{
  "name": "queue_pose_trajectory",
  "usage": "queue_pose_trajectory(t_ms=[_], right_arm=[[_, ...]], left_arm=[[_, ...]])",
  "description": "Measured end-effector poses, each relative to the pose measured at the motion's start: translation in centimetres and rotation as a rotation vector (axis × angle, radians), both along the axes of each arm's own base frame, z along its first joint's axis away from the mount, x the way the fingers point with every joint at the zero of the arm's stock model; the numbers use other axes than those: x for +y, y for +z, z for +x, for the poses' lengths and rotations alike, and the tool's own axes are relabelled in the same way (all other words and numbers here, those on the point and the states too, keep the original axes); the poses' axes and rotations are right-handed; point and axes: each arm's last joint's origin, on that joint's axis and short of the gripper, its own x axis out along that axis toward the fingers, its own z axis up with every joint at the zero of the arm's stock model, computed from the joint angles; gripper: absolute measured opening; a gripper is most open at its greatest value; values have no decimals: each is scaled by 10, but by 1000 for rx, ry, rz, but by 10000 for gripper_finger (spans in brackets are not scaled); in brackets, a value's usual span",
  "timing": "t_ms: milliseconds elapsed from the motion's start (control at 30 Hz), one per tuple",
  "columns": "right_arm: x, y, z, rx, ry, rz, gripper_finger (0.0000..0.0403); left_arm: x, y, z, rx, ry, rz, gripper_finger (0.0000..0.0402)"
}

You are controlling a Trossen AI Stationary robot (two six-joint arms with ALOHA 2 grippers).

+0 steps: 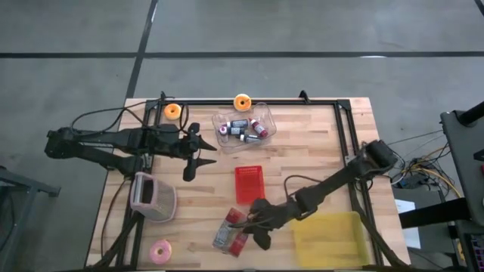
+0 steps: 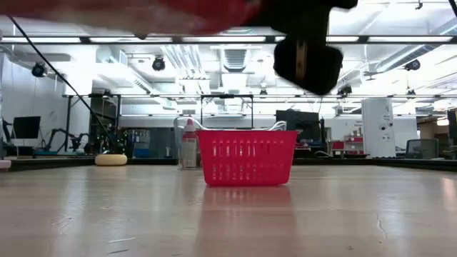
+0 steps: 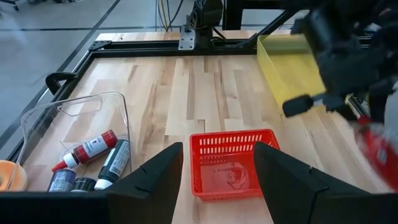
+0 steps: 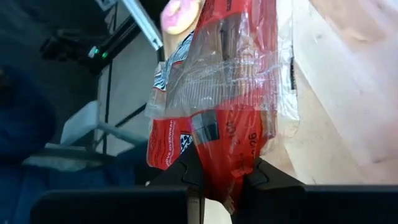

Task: Pick & Place Food Item
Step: Put the red popcorn bag into the yellow bin

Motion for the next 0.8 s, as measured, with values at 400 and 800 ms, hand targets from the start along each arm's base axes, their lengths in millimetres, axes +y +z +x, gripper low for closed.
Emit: queue_pose_trajectory(t_ms=[400,800], right_arm=[[-28,69,-52,111,-33,-52,29],[-52,106,-108,324,-227,149,29]], left_arm=[[0,0,0,0,2,1,202],[0,-1,1,3,1,1,202]])
